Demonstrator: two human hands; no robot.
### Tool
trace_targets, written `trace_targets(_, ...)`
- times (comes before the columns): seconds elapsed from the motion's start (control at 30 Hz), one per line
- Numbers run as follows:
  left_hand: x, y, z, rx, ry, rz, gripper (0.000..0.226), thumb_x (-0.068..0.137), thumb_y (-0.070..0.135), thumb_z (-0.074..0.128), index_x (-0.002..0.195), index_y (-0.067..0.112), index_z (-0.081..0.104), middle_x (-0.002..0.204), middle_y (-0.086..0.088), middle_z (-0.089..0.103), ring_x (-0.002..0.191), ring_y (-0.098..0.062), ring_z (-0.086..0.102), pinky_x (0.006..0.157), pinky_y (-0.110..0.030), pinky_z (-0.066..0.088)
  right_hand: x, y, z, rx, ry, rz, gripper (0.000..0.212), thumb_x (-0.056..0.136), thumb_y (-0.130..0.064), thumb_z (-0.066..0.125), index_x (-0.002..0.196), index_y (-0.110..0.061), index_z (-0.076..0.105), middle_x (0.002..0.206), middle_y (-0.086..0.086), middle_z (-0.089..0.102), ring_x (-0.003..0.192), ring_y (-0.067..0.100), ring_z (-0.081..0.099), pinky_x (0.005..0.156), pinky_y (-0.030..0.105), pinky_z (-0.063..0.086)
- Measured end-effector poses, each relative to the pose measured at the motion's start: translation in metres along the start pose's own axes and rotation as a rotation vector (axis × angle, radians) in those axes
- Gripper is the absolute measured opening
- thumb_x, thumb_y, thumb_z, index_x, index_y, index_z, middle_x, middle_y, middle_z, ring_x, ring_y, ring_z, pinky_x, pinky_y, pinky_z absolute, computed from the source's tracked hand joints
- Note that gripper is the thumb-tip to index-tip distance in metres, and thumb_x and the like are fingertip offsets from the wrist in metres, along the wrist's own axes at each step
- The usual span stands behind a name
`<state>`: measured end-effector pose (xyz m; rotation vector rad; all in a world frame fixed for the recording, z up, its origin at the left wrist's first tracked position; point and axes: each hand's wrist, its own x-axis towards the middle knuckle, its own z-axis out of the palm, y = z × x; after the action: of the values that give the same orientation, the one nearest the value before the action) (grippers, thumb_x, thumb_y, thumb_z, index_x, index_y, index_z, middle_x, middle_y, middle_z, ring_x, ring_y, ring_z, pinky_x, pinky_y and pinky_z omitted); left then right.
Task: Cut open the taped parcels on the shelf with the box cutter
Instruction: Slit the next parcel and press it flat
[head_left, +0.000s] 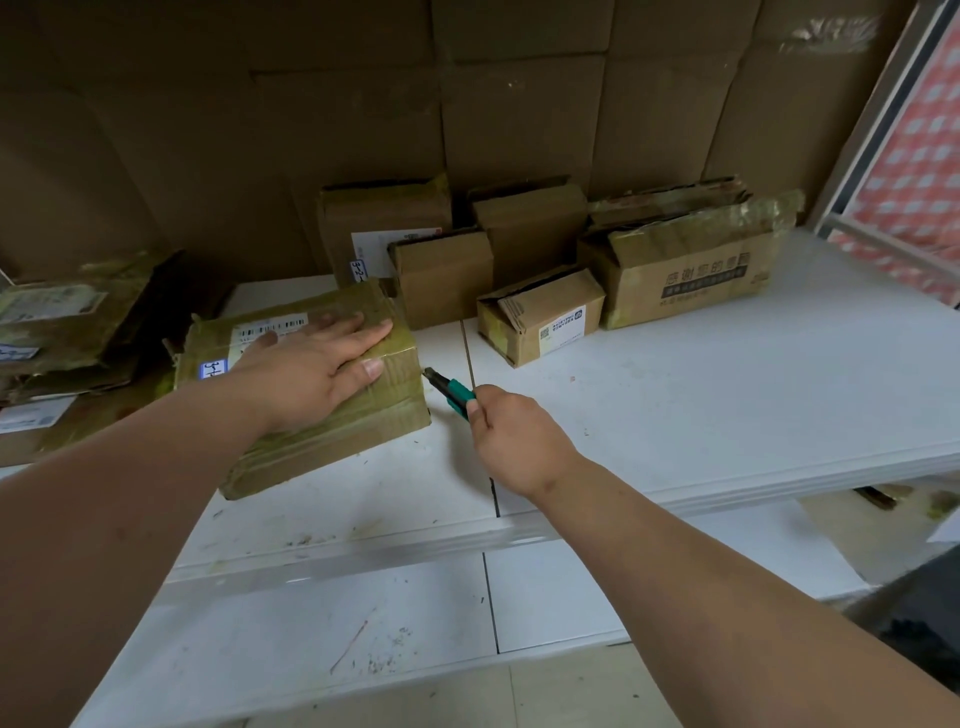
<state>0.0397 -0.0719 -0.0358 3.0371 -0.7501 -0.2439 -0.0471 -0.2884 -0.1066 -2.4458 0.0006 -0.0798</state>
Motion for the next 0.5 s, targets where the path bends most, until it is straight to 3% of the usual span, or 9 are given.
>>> trace_targets(0.2,0.003,-0.0012,0.0014,0.01,0.004,0.007,0.066,0.085,0.069,0.009,0.149,0.054,-0.001,0.163,0.015,-0.002,0.15,-0.012,-0.003,0.119,-0.054,0.007,0.0009,-0.0024,-0.001,-0.01,-0.023,0.032,0.019,0.104,-0.03,0.033,0.093,-0.019,0.045,0.076,-0.003,0.05,0.07,0.019,0.053,0.062,0.032,0.039)
trace_targets(0.37,0.002,-0.0024,0.0013,0.002,0.004,0.0,0.069,0.082,0.07,0.008,0.149,0.054,-0.002,0.163,0.015,-0.002,0.15,-0.014,-0.001,0.119,-0.055,0.008,-0.0018,-0.0029,0.0027,-0.175,-0.12,0.075,0.014,0.099,-0.023,0.036,0.091,-0.019,0.047,0.075,-0.003,0.049,0.067,0.016,0.049,0.054,0.03,0.033)
trace_targets(0.5,0.003,-0.0029,0.0011,0.008,0.01,0.0,0.068,0.083,0.07,0.008,0.149,0.055,-0.002,0.163,0.015,-0.002,0.15,-0.015,-0.001,0.118,-0.055,0.008,0.001,-0.0041,-0.0004,-0.172,-0.134,0.1,0.011,0.097,-0.022,0.038,0.091,-0.02,0.047,0.076,-0.004,0.048,0.068,0.013,0.048,0.052,0.029,0.03)
